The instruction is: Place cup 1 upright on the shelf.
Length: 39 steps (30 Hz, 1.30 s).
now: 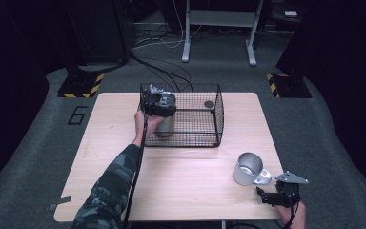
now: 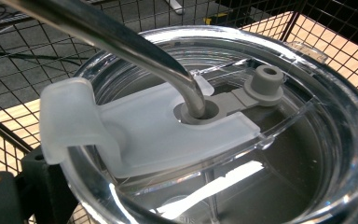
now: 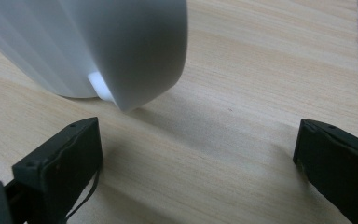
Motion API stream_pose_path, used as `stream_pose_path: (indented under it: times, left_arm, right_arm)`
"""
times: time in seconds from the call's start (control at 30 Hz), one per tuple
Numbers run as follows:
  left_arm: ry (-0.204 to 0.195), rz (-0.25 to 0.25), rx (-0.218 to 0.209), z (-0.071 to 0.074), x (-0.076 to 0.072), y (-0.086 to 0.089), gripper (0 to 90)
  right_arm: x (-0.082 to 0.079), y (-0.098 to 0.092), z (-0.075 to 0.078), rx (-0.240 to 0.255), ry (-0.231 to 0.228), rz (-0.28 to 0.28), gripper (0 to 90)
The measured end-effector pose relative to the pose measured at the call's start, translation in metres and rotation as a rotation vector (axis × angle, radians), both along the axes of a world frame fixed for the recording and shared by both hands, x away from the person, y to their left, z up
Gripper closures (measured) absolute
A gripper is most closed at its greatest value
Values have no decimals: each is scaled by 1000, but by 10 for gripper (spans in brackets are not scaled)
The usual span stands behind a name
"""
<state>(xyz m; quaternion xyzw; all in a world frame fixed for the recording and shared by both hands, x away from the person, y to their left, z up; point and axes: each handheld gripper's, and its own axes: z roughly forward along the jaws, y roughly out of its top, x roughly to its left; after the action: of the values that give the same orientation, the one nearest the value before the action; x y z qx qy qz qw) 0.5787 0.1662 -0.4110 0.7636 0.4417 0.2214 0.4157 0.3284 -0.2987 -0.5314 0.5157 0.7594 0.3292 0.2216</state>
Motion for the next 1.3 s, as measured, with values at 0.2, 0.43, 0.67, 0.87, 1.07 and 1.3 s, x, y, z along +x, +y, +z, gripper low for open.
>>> stream_pose_path:
  times: [0.2,0.43,0.67,0.87,1.07,1.3]
  left_arm:
    - [6,-5,20,-2,-6,-1,36]
    - [10,-2,37,-2,-11,-1,36]
    - [10,-2,35,-1,-14,-1,31]
    - [-6,5,12,4,-19,3,10]
    - [-33,12,-18,17,-23,7,1]
    - [-46,10,-17,26,-29,10,1]
  right_arm:
    - [0,0,0,1,2,-5,7]
    - [0,0,0,-2,-2,-7,9]
    - [0,0,0,-1,-2,-7,9]
    - [0,1,0,-1,-1,-7,9]
    - [0,1,0,0,1,-8,9]
    - [0,0,0,-2,-1,-4,9]
